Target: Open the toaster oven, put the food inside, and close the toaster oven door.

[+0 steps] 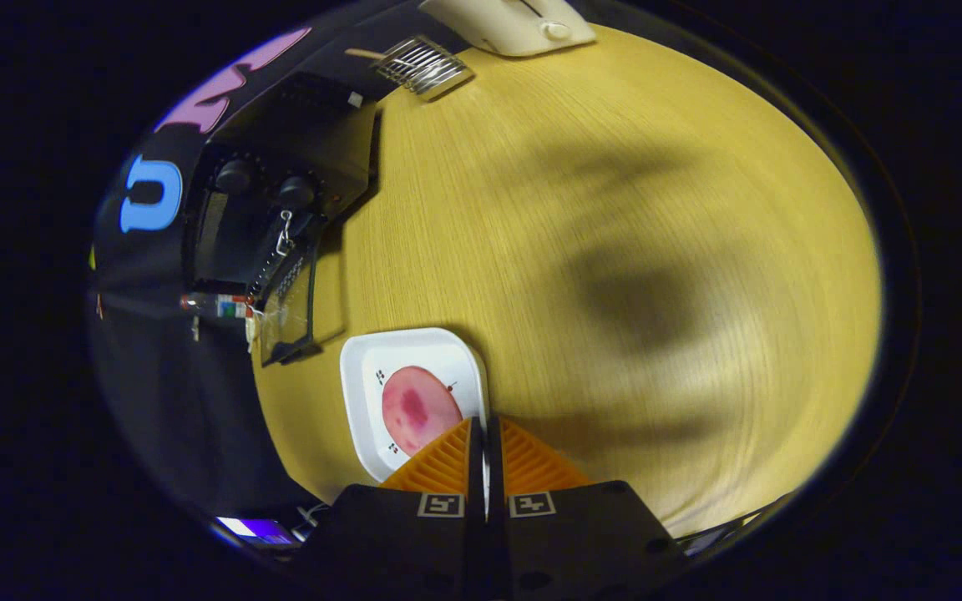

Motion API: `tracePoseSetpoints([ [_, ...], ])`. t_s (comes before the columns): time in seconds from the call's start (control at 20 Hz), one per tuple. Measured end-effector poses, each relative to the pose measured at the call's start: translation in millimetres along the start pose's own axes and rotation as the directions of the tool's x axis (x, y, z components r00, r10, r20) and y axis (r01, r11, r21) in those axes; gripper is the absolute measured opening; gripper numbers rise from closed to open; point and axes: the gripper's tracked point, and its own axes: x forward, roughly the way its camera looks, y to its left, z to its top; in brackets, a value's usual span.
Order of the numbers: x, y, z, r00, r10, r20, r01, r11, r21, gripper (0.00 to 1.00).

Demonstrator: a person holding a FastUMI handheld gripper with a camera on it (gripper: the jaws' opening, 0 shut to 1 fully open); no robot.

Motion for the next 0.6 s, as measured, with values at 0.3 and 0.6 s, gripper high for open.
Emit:
tracePoseSetpoints([
  [0.3, -10.7, 23.1, -20.0, 0.99, 0.115, 0.077, -0.127, 0.977, 0.172, 0.05],
  [0.6, -34.2, 88.3, -24.5, 0.953, 0.183, 0.243, -0.248, 0.93, 0.27, 0.05],
])
